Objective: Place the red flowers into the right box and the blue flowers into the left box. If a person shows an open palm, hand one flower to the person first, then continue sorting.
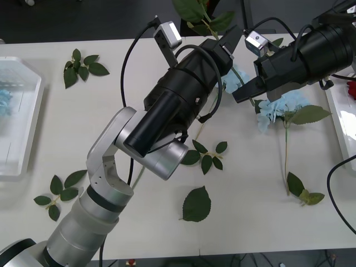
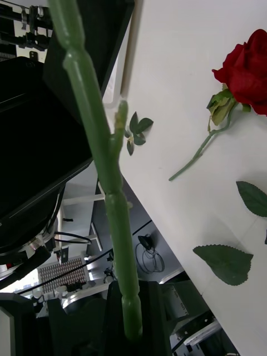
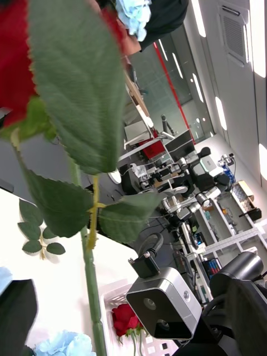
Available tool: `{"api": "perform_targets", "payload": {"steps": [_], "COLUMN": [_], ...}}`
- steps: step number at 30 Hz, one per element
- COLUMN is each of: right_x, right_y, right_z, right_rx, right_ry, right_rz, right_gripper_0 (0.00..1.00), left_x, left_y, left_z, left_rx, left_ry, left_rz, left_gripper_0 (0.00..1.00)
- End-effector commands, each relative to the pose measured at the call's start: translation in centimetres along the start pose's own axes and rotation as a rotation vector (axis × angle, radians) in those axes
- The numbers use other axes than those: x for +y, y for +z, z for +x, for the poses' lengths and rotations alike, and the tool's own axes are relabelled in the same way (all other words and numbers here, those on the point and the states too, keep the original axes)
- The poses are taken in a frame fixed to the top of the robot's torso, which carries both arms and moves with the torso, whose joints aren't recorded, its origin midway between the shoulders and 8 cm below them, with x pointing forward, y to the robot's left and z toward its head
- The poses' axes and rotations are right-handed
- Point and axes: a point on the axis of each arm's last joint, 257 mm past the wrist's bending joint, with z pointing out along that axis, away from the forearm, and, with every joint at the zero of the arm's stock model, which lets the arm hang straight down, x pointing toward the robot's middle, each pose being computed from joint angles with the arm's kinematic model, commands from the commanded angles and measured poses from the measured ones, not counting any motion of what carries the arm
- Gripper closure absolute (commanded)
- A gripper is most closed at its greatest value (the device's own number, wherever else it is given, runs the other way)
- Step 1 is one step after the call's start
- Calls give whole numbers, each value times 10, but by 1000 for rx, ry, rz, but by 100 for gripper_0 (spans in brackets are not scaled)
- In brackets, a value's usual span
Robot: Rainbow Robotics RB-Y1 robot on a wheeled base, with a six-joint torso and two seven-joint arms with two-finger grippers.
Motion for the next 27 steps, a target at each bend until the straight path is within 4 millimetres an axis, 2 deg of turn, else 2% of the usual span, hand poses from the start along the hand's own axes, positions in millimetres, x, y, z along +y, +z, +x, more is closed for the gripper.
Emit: {"api": "perform_targets", "payload": {"steps": [1, 8, 12, 13, 14, 15, 16, 20, 24, 25, 27], "right_x": [10, 4, -11, -19, -27, -31, -43, -90, -126, -130, -142], "right_y": [-18, -24, -41, -49, -58, -64, -77, -132, -199, -210, -245], "right_z": [-14, -15, -15, -14, -14, -14, -12, -6, 10, 14, 28], "right_rx": [-15, -25, -48, -60, -76, -86, -104, -180, -228, -228, -234], "right_ry": [-11, 12, 52, 74, 96, 109, 133, 201, 237, 244, 266], "right_rz": [52, 78, 132, 153, 170, 183, 216, 393, 606, 638, 746], "right_gripper_0": [100, 100, 100, 100, 100, 100, 100, 100, 100, 100, 100], "left_x": [-41, -41, -41, -12, 2, 5, 8, 18, 32, 36, 51], "left_y": [8, 8, 8, 3, 0, -1, -4, -22, -42, -45, -61], "left_z": [-4, -4, -4, -3, -7, -13, -26, -48, -51, -50, -47], "left_rx": [-12, -12, -12, -4, -2, -7, -16, 14, 88, 103, 162], "left_ry": [12, 12, 12, 24, 42, 58, 92, 128, 117, 123, 150], "left_rz": [81, 81, 81, 29, 0, -5, -15, -104, -162, -174, -234], "left_gripper_0": [0, 0, 0, 0, 0, 0, 0, 0, 0, 0, 0]}}
